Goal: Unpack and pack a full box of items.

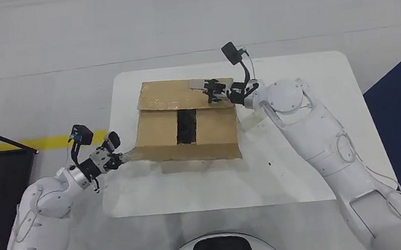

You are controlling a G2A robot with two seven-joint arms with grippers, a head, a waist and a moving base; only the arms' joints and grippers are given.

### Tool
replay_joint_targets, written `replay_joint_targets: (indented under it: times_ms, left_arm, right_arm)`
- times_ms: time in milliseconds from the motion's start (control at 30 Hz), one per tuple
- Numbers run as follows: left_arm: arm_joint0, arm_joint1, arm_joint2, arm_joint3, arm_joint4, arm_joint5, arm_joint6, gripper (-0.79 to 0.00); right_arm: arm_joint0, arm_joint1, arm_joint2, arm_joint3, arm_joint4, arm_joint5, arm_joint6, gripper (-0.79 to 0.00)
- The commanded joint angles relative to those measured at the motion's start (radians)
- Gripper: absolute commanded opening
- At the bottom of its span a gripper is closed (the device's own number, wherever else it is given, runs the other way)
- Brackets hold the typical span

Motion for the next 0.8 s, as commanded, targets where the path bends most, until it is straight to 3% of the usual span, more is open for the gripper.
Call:
replay_joint_targets:
  times_ms: [0, 167, 500, 767]
  left_arm:
    - [-0.008, 0.000, 0.003, -0.028, 0.005, 0.040, 0.001, 0.000]
    - [-0.039, -0.004, 0.035, -0.055, 0.030, 0.133, 0.026, 0.000]
    - [-0.151, -0.017, 0.138, -0.017, 0.106, 0.263, 0.049, 0.000]
    - [-0.253, -0.027, 0.208, 0.019, 0.135, 0.322, 0.050, 0.000]
  right_arm:
    - [0.000, 0.000, 0.000, 0.000, 0.000, 0.000, 0.000, 0.000]
    - [0.000, 0.000, 0.000, 0.000, 0.000, 0.000, 0.000, 0.000]
    - [0.000, 0.000, 0.000, 0.000, 0.000, 0.000, 0.000, 0.000]
    - [0.000, 0.000, 0.000, 0.000, 0.000, 0.000, 0.000, 0.000]
